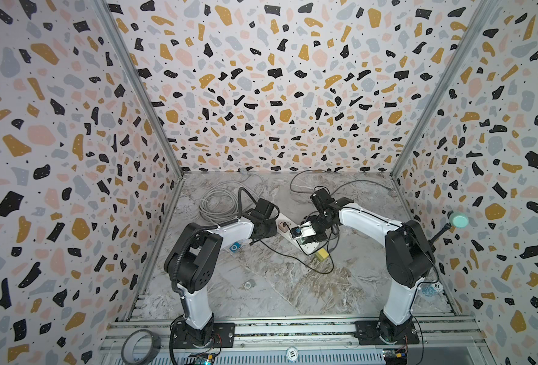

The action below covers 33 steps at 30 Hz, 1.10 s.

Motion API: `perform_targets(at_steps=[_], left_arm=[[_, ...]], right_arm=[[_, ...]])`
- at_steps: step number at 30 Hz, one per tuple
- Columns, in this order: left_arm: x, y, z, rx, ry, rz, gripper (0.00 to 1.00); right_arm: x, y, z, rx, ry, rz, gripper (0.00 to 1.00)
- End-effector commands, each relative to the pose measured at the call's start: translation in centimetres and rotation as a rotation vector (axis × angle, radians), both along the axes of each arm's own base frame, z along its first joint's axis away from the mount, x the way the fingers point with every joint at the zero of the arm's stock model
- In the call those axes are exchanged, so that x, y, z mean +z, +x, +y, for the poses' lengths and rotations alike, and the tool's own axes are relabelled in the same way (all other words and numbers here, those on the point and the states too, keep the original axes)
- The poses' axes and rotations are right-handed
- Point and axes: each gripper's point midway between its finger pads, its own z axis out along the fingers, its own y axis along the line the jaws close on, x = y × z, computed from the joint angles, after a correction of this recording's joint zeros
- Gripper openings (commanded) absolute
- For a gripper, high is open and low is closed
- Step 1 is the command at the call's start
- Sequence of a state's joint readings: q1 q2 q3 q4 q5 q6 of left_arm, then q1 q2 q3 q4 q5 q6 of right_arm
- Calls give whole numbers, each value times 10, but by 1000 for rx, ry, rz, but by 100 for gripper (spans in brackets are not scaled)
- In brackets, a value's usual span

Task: Charge mp3
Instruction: Adjust the socket at the center of the board.

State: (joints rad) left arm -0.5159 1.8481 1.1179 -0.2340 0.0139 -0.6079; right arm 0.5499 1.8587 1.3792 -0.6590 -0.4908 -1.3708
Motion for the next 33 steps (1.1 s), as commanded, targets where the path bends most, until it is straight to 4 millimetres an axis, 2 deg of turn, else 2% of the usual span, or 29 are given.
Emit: perform_targets(at_steps=[1, 9, 16, 26, 30, 33], left_arm=[[-1, 12, -2, 24, -5, -3, 12], [-11, 43, -22, 3, -23, -11, 12], [-1, 76, -48, -45, -75, -64, 12], [12, 87, -99, -128, -246, -105, 12], [21, 87, -101, -129, -271, -117, 12], [34, 88, -94, -115, -281, -135, 12]], right_arm=[[-3, -4, 1, 14, -11, 27, 0], [-11, -12, 1, 27, -37, 56, 0], [-15, -16, 0, 13, -47, 81, 0], [-26, -20, -7, -23, -71, 158, 0], [-33, -20, -16, -65, -86, 220, 0], [-34, -17, -21, -96, -83, 243, 0]])
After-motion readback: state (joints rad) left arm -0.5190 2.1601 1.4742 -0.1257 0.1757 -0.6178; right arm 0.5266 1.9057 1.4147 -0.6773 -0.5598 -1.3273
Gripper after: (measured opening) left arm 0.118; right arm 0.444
